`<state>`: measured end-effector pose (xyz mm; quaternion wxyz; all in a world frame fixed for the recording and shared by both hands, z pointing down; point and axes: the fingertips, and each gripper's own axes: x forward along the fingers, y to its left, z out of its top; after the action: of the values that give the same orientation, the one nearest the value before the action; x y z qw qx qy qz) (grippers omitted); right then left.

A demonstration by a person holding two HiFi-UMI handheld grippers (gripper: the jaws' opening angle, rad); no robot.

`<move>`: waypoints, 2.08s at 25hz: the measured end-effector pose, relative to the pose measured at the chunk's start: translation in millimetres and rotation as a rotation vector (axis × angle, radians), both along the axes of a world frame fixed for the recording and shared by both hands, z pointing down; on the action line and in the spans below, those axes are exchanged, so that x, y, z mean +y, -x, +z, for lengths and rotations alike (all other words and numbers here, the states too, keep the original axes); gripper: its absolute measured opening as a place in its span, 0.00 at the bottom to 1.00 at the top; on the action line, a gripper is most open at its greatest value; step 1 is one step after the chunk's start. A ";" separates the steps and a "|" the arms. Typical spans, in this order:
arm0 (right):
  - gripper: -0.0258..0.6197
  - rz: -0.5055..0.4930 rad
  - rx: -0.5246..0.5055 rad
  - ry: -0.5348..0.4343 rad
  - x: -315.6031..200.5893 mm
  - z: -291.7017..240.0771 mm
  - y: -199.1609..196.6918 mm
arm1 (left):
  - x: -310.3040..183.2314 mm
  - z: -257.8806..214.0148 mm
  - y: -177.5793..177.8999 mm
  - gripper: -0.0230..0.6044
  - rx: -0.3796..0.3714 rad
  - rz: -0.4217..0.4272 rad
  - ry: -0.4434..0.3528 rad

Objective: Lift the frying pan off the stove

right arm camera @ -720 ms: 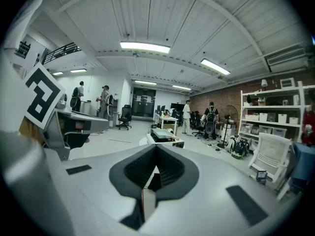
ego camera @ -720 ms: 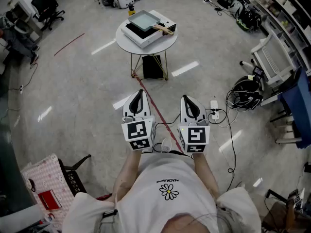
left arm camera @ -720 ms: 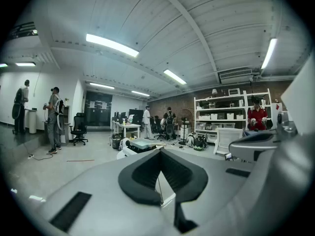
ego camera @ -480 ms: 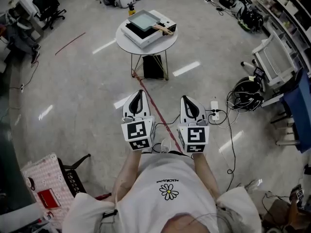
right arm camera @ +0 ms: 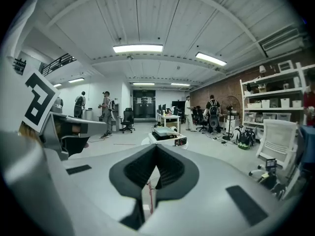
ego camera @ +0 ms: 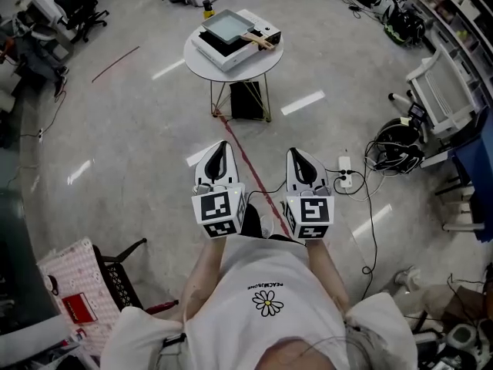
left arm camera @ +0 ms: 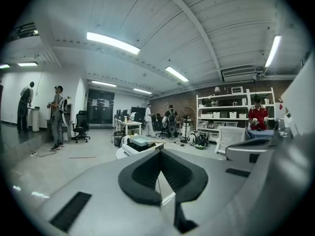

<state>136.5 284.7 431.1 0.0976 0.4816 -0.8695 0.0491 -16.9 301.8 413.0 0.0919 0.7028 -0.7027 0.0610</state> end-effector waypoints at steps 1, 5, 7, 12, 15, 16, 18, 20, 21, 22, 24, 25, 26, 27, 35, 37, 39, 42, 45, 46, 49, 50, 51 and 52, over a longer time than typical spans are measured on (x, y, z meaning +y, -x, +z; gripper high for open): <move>0.04 -0.003 -0.001 0.004 -1.8 0.4 0.0 | -0.7 -0.3 0.7 0.03 -0.001 -0.005 0.000; 0.04 -0.024 0.010 0.000 -6.3 0.1 2.4 | -8.9 -6.4 6.2 0.03 0.019 -0.024 -0.016; 0.04 -0.040 0.017 -0.004 -11.4 1.7 5.0 | -18.0 -9.0 7.2 0.03 0.023 -0.023 -0.030; 0.04 -0.039 0.018 -0.034 -45.9 -4.3 11.9 | -56.8 -15.9 7.8 0.04 0.034 0.012 -0.060; 0.04 -0.029 0.031 -0.049 -70.4 -5.8 8.8 | -85.8 -19.0 3.9 0.03 0.039 0.036 -0.076; 0.04 -0.025 0.038 -0.047 -79.0 -3.7 8.1 | -96.1 -18.1 3.3 0.04 0.046 0.041 -0.076; 0.04 -0.016 0.055 -0.035 -98.3 3.7 9.3 | -117.9 -12.9 4.6 0.04 0.065 0.049 -0.067; 0.04 -0.001 0.064 -0.021 -122.2 10.4 13.9 | -143.0 -7.3 8.4 0.03 0.073 0.062 -0.053; 0.04 0.008 0.065 -0.013 -135.5 11.8 16.9 | -156.4 -5.8 10.8 0.04 0.070 0.071 -0.046; 0.04 0.016 0.067 -0.006 -149.3 11.8 20.4 | -170.1 -5.3 13.7 0.04 0.066 0.080 -0.039; 0.04 0.030 0.073 0.008 -178.0 8.7 30.0 | -198.6 -7.2 22.0 0.03 0.071 0.093 -0.030; 0.04 0.037 0.075 0.013 -192.7 6.7 35.7 | -213.5 -8.9 27.0 0.04 0.075 0.098 -0.027; 0.04 0.043 0.077 0.018 -207.4 5.3 41.0 | -228.8 -10.6 31.4 0.04 0.076 0.103 -0.027; 0.04 0.049 0.081 0.021 -222.4 4.6 45.3 | -244.5 -11.7 34.9 0.04 0.076 0.108 -0.028; 0.04 0.059 0.149 0.052 -340.5 10.5 86.7 | -363.9 5.3 80.7 0.04 0.115 0.098 0.016; 0.04 0.058 0.165 0.060 -367.1 14.9 97.1 | -387.9 10.9 93.5 0.04 0.115 0.092 0.022; 0.04 0.054 0.182 0.061 -389.9 20.4 107.9 | -409.2 17.0 105.8 0.03 0.124 0.084 0.029; 0.04 0.046 0.199 0.058 -416.8 25.9 121.5 | -435.2 24.4 118.1 0.03 0.139 0.075 0.039; 0.04 0.035 0.205 0.062 -427.5 24.1 129.0 | -444.8 30.3 121.5 0.03 0.144 0.074 0.065; 0.04 0.031 0.208 0.062 -430.1 23.8 130.4 | -447.0 31.9 121.8 0.04 0.145 0.075 0.073; 0.04 0.022 0.208 0.060 -438.8 23.6 133.7 | -454.2 34.2 123.4 0.04 0.145 0.075 0.081; 0.04 0.018 0.206 0.059 -441.5 23.9 134.6 | -456.2 34.4 124.4 0.04 0.145 0.072 0.081; 0.04 0.015 0.208 0.059 -444.2 24.6 135.5 | -458.1 34.7 125.8 0.03 0.144 0.068 0.080; 0.04 0.012 0.213 0.059 -447.1 25.7 136.4 | -460.0 35.1 127.5 0.03 0.143 0.062 0.080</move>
<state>0.1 -162.4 456.8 0.2031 0.4864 -0.8495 0.0237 -144.4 -158.2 448.1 0.1679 0.7225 -0.6693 0.0416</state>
